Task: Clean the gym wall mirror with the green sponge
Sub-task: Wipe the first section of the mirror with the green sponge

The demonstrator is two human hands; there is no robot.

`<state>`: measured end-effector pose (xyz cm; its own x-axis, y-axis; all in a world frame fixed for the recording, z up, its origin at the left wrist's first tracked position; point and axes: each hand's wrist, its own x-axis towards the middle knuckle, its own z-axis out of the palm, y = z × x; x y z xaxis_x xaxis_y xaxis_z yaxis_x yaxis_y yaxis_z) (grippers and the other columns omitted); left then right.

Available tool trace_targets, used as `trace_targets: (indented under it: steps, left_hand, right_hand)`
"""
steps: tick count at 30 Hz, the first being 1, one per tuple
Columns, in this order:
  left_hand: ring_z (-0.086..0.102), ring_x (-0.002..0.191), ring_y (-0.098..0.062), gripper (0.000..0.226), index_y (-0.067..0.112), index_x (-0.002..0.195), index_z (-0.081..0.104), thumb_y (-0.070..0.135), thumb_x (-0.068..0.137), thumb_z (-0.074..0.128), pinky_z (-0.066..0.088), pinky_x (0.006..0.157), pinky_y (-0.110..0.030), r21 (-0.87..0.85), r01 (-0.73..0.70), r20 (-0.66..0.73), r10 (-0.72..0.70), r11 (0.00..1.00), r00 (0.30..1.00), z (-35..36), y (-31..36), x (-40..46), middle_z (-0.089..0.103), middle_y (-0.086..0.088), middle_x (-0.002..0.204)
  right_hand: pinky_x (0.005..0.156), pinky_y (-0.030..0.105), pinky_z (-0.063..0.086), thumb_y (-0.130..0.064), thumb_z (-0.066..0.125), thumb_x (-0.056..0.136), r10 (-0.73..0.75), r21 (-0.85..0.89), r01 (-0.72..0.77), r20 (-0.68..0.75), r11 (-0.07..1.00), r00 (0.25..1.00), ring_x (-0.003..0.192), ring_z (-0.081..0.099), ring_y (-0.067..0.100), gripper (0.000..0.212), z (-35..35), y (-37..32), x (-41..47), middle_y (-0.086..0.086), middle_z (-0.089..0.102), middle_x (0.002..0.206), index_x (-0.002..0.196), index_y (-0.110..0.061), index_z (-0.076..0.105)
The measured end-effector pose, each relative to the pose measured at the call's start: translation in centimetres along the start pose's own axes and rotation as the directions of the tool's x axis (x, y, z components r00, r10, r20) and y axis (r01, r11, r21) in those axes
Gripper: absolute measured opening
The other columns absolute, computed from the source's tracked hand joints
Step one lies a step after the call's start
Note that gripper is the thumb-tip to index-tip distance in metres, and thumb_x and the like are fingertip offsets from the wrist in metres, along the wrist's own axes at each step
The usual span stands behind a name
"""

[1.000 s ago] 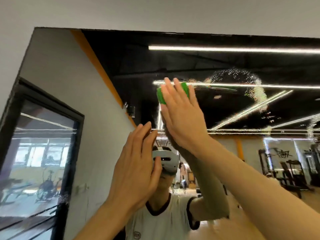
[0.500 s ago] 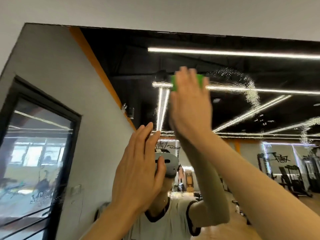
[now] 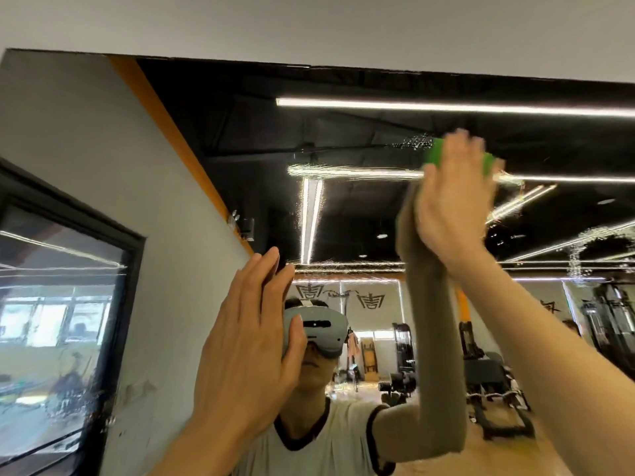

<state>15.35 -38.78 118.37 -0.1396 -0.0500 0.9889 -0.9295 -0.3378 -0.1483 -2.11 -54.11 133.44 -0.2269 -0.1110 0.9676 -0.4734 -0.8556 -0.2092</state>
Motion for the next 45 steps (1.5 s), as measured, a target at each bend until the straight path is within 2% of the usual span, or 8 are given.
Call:
trace_targets:
  steps: [5,10,15,20,22,30,38,45]
  left_hand:
    - [0.032,0.144,-0.019,0.055,0.02,0.148,0.037,0.044,0.098,0.036,0.039,0.105,-0.04,-0.014,0.021,0.005,-0.021,1.0,1.0,0.0,-0.1,0.1,0.033,-0.002,0.159]
    - [0.031,0.145,-0.02,0.056,0.019,0.149,0.036,0.043,0.099,0.036,0.032,0.108,-0.037,0.009,0.012,0.017,-0.012,1.0,1.0,0.1,-0.2,0.1,0.032,-0.003,0.159]
    - [0.032,0.146,-0.023,0.058,0.018,0.15,0.037,0.047,0.099,0.033,0.033,0.109,-0.039,-0.009,0.033,0.038,-0.033,0.999,0.999,0.0,-0.2,0.0,0.032,-0.004,0.16]
    - [0.032,0.146,-0.025,0.057,0.014,0.149,0.04,0.042,0.099,0.036,0.037,0.107,-0.042,-0.002,0.03,0.034,-0.03,1.0,0.999,-0.3,0.1,0.1,0.032,-0.005,0.159]
    - [0.031,0.146,-0.025,0.057,0.012,0.148,0.041,0.041,0.099,0.036,0.038,0.105,-0.043,-0.004,0.024,0.031,-0.024,1.0,0.999,-0.4,0.2,0.1,0.032,-0.005,0.159]
    - [0.032,0.144,-0.028,0.057,0.009,0.147,0.04,0.039,0.098,0.037,0.036,0.106,-0.046,-0.002,0.014,0.028,-0.014,1.0,1.0,-0.5,0.2,0.2,0.032,-0.009,0.157]
    - [0.022,0.15,-0.023,0.06,0.013,0.15,0.032,0.04,0.097,0.039,0.025,0.118,-0.048,-0.093,0.047,0.01,-0.047,0.995,0.999,1.6,5.2,0.4,0.027,-0.007,0.159]
    - [0.024,0.147,-0.026,0.059,0.012,0.148,0.033,0.042,0.097,0.037,0.026,0.113,-0.048,-0.033,0.016,0.013,-0.016,0.999,1.0,2.7,6.1,0.0,0.028,-0.008,0.158]
  right_hand:
    - [0.123,0.038,-0.01,-0.027,0.025,0.111,-0.489,0.056,0.486,0.157,0.872,0.858,0.156,0.003,0.022,0.053,1.4,-5.4,1.9,0.005,0.012,0.169,0.16,-0.012,0.015]
    - [0.125,0.049,0.001,-0.028,0.024,0.105,-0.119,0.001,0.119,-0.005,0.993,0.993,0.154,0.015,0.03,0.057,-0.5,4.9,3.4,0.015,0.025,0.164,0.157,-0.005,0.025]
    - [0.125,0.049,0.0,-0.022,0.028,0.109,0.193,-0.025,-0.193,-0.018,0.981,0.981,0.155,0.007,0.029,0.053,-1.6,6.3,1.1,0.013,0.015,0.167,0.159,-0.004,0.019]
    - [0.123,0.04,-0.005,-0.029,0.026,0.106,-0.421,0.049,0.418,0.108,0.907,0.901,0.156,0.007,0.024,0.056,0.7,-3.2,-3.6,0.008,0.016,0.168,0.159,-0.012,0.02]
    - [0.123,0.039,-0.009,-0.031,0.018,0.107,-0.47,0.031,0.471,0.149,0.882,0.87,0.156,0.002,0.021,0.056,0.6,-2.8,-3.3,0.006,0.01,0.169,0.16,-0.014,0.014]
    - [0.125,0.046,-0.006,-0.027,0.023,0.109,0.194,-0.017,-0.194,-0.025,0.981,0.981,0.156,0.002,0.025,0.056,-1.8,8.4,-3.6,0.011,0.009,0.169,0.16,-0.007,0.012]
    - [0.125,0.044,0.002,-0.033,0.021,0.104,-0.458,0.016,0.458,0.087,0.889,0.885,0.154,0.016,0.025,0.058,0.9,0.0,-7.1,0.01,0.026,0.164,0.157,-0.01,0.028]
    - [0.126,0.046,-0.004,-0.035,0.013,0.105,0.187,-0.036,-0.19,-0.073,0.981,0.98,0.156,0.003,0.023,0.062,-2.1,11.2,-8.2,0.009,0.012,0.168,0.16,-0.008,0.015]
